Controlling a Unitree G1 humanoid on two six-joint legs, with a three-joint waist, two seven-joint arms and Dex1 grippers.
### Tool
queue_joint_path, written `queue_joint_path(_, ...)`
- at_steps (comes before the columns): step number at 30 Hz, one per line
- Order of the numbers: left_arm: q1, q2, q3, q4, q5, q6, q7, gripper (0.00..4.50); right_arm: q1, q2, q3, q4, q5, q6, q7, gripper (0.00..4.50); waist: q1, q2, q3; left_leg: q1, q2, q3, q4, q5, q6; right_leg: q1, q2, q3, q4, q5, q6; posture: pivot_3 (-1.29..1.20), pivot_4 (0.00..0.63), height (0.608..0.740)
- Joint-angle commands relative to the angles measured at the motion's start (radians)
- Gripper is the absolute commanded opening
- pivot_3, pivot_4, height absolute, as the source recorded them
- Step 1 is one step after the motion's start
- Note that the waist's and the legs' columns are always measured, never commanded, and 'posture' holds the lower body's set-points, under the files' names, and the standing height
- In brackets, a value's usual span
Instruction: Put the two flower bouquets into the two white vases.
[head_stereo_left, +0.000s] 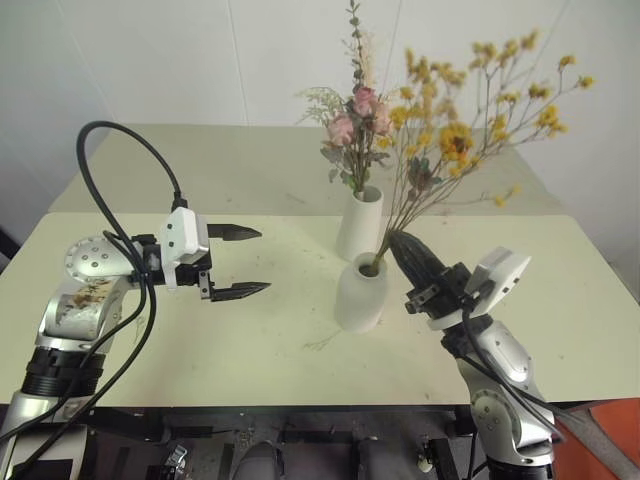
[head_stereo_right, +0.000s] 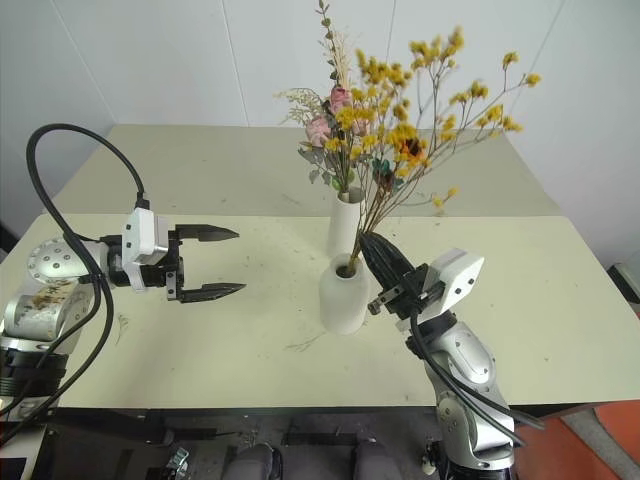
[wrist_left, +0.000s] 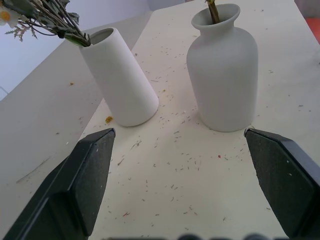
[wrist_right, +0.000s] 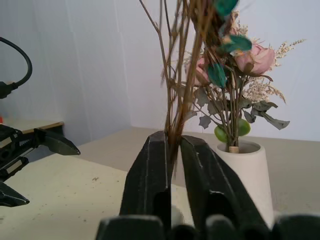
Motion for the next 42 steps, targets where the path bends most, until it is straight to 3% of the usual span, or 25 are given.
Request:
queue_joint_path(1, -0.008, 0.017, 0.033, -0.014, -0.012, -0.004, 0.001, 4.50, 0.037, -0.014, 0.014, -0.049, 0.047, -0.043, 0.059, 2.10, 0.001, 0.000, 0.000, 0.000, 0.000, 0.000, 0.000, 0.000, 0.000, 0.000, 0.000, 0.000, 0.000, 0.000, 0.000, 0.00, 0.150, 0.740)
queue_joint_path(8, -0.020, 0.014, 0.027, -0.006, -0.010, -0.006, -0.002, 4.50, 0.080, -0.059, 0.018, -0.058, 0.018, -0.053, 0.088, 4.48, 0.001, 0.000, 0.000, 0.001, 0.000, 0.000, 0.000, 0.000, 0.000, 0.000, 0.000, 0.000, 0.001, 0.000, 0.000, 0.00, 0.150, 0.740)
queue_joint_path(14, -0.011, 0.024, 0.036, -0.005, -0.012, -0.002, -0.004, 4.50, 0.146, -0.155, -0.066, -0.075, 0.026, -0.057, 0.112, 4.48, 0.002, 0.000, 0.000, 0.000, 0.000, 0.000, 0.000, 0.000, 0.000, 0.000, 0.000, 0.000, 0.000, 0.000, 0.000, 0.00, 0.150, 0.740)
queue_joint_path(19, 0.014, 0.055, 0.059, -0.020, -0.020, 0.006, -0.007, 4.50, 0.227, -0.294, -0.260, -0.099, 0.167, -0.051, 0.222, 4.48, 0.004, 0.000, 0.000, 0.000, 0.000, 0.000, 0.001, 0.000, 0.000, 0.001, 0.000, 0.000, 0.000, 0.000, 0.000, 0.00, 0.150, 0.740)
queue_joint_path(23, 0.049, 0.085, 0.086, -0.059, -0.033, 0.018, -0.011, 4.50, 0.294, -0.438, -0.441, -0.045, 0.275, -0.055, 0.399, 4.48, 0.003, 0.000, 0.000, 0.001, 0.000, 0.000, 0.001, 0.000, 0.000, 0.002, 0.000, 0.000, 0.000, 0.000, 0.000, 0.00, 0.150, 0.740)
queue_joint_path(31, 0.131, 0.139, 0.157, -0.131, -0.057, 0.061, 0.006, 4.50, 0.333, -0.736, -0.749, 0.278, 0.310, -0.037, 0.761, 4.48, 0.003, -0.001, 0.000, 0.005, 0.000, 0.002, 0.001, 0.000, 0.000, 0.005, 0.000, 0.002, 0.000, 0.000, 0.000, 0.00, 0.150, 0.740)
queue_joint_path(42, 0.178, 0.185, 0.217, -0.176, -0.074, 0.102, 0.015, 4.50, 0.293, -0.814, -0.833, 0.413, 0.213, -0.049, 0.807, 4.48, 0.002, -0.001, 0.000, 0.005, 0.000, 0.002, 0.000, 0.000, 0.000, 0.005, 0.000, 0.002, 0.000, 0.000, 0.001, 0.00, 0.150, 0.740)
